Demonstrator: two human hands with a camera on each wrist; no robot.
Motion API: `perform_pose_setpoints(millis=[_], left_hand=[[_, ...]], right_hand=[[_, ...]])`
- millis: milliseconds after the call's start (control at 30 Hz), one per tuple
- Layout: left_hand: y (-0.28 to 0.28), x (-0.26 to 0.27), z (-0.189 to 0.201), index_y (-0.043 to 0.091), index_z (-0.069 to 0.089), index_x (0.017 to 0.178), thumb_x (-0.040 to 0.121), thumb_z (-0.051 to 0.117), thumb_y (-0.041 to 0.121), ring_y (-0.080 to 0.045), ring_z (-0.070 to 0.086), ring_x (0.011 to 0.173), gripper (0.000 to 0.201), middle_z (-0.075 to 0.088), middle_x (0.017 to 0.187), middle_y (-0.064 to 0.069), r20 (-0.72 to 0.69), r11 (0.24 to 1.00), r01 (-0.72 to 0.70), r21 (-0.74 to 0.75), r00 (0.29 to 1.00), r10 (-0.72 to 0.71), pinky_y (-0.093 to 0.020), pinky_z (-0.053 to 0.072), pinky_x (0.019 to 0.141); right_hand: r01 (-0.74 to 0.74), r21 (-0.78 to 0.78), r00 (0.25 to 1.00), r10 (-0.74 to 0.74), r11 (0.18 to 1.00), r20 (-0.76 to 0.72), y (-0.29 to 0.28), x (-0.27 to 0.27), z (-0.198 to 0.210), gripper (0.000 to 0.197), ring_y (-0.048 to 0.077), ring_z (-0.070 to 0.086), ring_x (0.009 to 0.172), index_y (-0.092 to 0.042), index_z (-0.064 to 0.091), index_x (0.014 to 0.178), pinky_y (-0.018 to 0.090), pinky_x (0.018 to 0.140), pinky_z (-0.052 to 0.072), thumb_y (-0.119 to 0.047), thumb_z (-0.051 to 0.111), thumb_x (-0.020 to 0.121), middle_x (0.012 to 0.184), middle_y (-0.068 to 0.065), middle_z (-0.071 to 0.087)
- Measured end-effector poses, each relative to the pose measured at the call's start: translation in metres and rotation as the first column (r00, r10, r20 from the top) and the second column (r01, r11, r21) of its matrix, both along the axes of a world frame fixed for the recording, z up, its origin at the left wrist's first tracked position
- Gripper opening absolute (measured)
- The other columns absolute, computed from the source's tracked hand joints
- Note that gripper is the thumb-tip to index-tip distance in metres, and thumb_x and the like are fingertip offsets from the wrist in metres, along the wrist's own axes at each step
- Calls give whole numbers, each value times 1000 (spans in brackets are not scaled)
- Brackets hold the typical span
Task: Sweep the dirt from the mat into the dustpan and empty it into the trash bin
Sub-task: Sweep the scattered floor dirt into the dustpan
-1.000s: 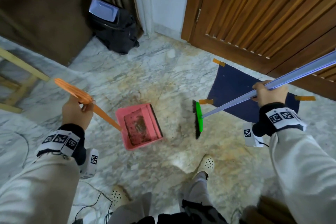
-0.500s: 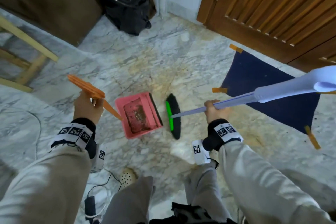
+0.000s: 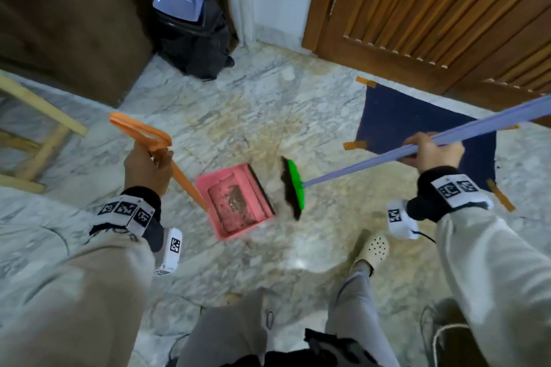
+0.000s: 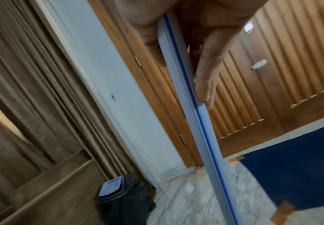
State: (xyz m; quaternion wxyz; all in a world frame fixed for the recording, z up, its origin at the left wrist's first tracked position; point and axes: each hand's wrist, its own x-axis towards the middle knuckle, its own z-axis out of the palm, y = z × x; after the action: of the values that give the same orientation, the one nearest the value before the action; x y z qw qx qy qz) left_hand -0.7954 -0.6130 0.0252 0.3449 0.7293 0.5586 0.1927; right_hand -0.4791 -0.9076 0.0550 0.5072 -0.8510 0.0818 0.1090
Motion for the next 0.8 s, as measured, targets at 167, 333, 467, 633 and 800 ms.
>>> perform_pose_setpoints(millis=[167,333,467,633,800], left_hand=[[29,-45,33,2,55,107,86,61,14,-37,60,97,26,63,105,-22,-34,998,38,-44,999,-40,-43,49,86],[44,-45,32,1,52,112,88,56,10,-39,58,97,26,61,106,-24,-70,997,40,-59,997,-44,-37,42,75],[41,-33,12,4,50,112,88,54,9,-39,57,98,25,60,109,-25,-90,997,-14,-78,996,7,-34,38,74],[47,-20,10,4,50,114,88,55,9,-34,57,95,27,60,109,-24,-99,990,-116,-76,989,108,-34,37,73],[77,-2,14,2,52,114,88,57,12,-40,57,103,29,61,111,-24,-128,992,-122,-22,985,118,-38,42,81]], right_hand=[[64,-103,997,-67,993,-27,-15,-22,34,9,21,59,64,-10,54,79,42,79,55,-15,61,74,63,3,63],[45,-286,996,-66,957,-64,-12,-45,15,22,24,53,71,-23,46,62,43,78,51,-22,57,81,73,8,55],[-30,-298,993,-6,954,-119,11,-69,-28,21,30,48,58,-8,49,70,40,62,43,-22,54,85,65,13,50],[87,-149,975,-115,985,-190,61,-79,-56,18,32,54,63,-6,55,69,42,63,47,-19,57,81,67,14,55],[144,-125,955,-170,982,-242,108,-58,-57,25,29,55,56,-6,63,77,30,51,41,-31,61,76,70,12,63]])
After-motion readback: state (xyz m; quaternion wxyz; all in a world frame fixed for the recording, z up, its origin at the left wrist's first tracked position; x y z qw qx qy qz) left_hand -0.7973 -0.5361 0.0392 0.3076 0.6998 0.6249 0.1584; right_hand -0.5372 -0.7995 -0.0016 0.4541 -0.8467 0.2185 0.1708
